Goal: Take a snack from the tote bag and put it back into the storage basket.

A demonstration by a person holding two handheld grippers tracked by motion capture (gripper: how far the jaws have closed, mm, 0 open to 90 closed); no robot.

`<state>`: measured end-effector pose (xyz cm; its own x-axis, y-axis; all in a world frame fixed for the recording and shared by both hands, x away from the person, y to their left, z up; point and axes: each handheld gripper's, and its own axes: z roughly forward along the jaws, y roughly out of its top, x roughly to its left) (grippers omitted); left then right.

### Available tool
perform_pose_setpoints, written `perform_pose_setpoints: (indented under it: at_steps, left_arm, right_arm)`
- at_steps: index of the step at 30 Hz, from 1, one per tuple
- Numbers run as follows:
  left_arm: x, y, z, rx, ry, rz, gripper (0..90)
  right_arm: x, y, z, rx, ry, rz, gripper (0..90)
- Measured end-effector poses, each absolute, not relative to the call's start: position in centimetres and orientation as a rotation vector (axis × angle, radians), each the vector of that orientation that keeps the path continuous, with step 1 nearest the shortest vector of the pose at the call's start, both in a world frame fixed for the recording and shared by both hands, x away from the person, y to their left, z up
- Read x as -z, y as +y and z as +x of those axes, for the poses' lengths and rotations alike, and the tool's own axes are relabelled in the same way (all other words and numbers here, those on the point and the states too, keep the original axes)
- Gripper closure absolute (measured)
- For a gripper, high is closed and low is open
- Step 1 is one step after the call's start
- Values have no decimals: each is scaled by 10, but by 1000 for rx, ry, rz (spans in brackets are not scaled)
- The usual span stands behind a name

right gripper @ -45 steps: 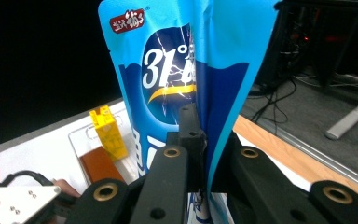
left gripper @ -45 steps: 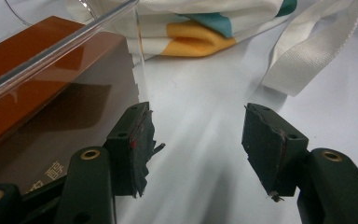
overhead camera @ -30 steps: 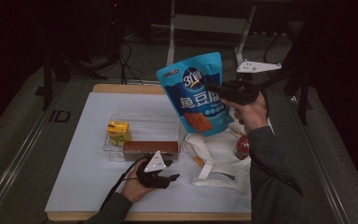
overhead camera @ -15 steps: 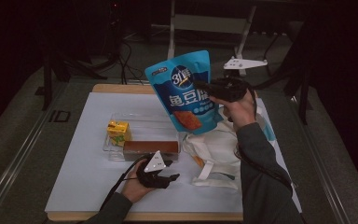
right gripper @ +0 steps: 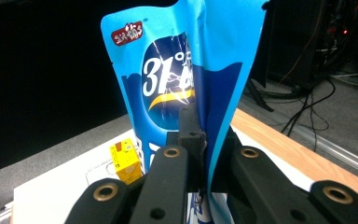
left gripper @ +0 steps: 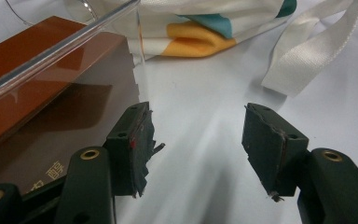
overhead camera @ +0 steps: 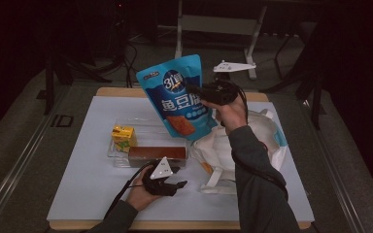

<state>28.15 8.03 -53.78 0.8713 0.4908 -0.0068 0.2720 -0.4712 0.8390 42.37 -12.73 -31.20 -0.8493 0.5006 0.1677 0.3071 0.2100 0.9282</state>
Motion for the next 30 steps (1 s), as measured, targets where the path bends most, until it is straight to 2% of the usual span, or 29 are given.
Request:
perform_pose_setpoints:
  at_steps: [30]
  left_arm:
    - [538,80,281,-296,545,2092,421]
  right_arm:
    - [364,-41,449,-1697,2367,897,878]
